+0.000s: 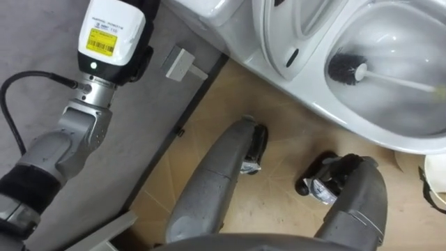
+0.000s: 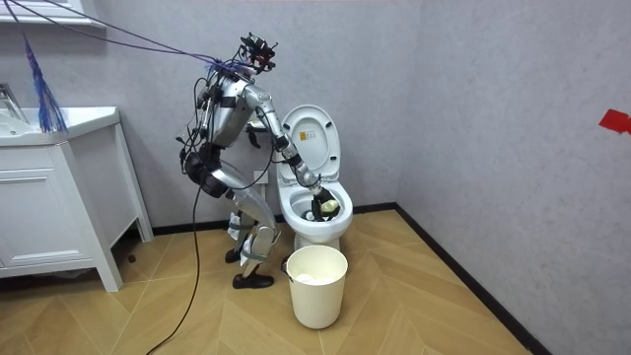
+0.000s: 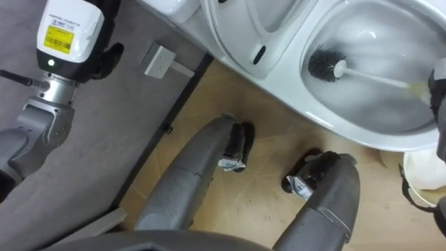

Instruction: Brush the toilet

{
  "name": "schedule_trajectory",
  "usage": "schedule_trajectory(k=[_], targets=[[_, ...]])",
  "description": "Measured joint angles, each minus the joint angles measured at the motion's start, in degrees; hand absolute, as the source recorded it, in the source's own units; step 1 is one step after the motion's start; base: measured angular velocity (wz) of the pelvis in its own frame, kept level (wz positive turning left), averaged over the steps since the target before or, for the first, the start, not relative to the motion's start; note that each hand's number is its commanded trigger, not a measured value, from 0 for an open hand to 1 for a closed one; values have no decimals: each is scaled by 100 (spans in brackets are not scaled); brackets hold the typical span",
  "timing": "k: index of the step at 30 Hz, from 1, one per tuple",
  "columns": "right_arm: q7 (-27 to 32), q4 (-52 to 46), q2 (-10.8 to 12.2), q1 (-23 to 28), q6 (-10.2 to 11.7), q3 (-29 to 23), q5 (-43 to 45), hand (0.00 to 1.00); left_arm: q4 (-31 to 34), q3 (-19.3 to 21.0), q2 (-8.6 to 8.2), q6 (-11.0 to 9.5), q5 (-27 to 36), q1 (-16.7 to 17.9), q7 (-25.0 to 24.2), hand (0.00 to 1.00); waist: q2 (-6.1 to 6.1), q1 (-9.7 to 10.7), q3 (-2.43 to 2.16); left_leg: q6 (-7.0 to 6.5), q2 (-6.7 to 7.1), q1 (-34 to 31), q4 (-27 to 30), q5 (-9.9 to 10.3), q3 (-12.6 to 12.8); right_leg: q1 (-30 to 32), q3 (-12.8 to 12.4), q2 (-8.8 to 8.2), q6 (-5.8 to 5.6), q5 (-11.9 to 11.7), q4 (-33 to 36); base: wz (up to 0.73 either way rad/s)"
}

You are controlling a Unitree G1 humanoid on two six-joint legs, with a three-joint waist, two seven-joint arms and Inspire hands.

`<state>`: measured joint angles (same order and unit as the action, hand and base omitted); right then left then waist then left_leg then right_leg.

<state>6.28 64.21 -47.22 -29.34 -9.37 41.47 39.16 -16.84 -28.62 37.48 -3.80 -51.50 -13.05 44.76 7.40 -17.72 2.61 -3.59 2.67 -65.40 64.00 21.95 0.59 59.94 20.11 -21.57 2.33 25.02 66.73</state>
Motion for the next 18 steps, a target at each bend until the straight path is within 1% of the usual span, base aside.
schedule_trajectory(k=[2,3,5,8,11,14,15,16,17,18], targets=[[55,-22,-3,20,-15,4,157,100,3,-9,-10,0,1,-9,10,0,4,-3,-3,-5,1,-8,10,-2,12,7,4,-28,-4,8,8,0],[122,-37,-6,43,-64,7,222,100,-4,-17,-20,0,6,-19,12,0,12,-7,-5,-10,0,-6,10,-3,17,8,6,-21,-7,10,8,0],[232,-61,-39,94,-75,7,338,100,-12,-30,-21,0,7,-36,12,0,22,-21,-8,-11,-4,-5,11,-4,18,8,23,-18,-7,10,8,0],[320,-204,-129,151,-83,12,369,100,-51,-39,-23,0,9,-38,49,0,65,-35,-9,-11,-9,-6,9,-4,18,9,27,-15,-3,20,9,0],[365,-261,-141,157,-127,73,329,100,-149,-83,-29,0,31,-71,134,0,77,-34,-8,-6,-18,-3,-3,-3,12,16,0,17,-12,37,11,0],[500,-186,-88,56,-220,259,-256,100,-175,-83,-27,0,25,-84,187,0,84,-56,-3,8,-15,-4,-36,-10,9,28,-19,28,-12,40,-1,0],[528,-89,-28,-13,-244,289,-619,100,-175,-84,-27,0,28,-84,197,0,81,-37,-1,9,-16,-5,-36,-11,7,29,-28,36,-13,49,7,4],[580,123,100,-91,-230,284,-1043,100,-175,-84,-26,1,30,-84,216,0,67,-18,9,13,-17,-7,-41,-12,2,33,-38,48,-17,61,10,5],[621,227,171,-140,-228,283,-1249,100,-174,-83,-23,3,29,-84,231,0,59,-18,14,18,-17,-9,-49,-14,2,37,-42,53,-17,68,8,4],[614,408,316,-224,-246,242,-1677,100,-158,-80,-2,10,29,-83,266,0,19,-10,25,32,-11,-26,-69,-22,5,76,-69,60,-17,72,8,0]])
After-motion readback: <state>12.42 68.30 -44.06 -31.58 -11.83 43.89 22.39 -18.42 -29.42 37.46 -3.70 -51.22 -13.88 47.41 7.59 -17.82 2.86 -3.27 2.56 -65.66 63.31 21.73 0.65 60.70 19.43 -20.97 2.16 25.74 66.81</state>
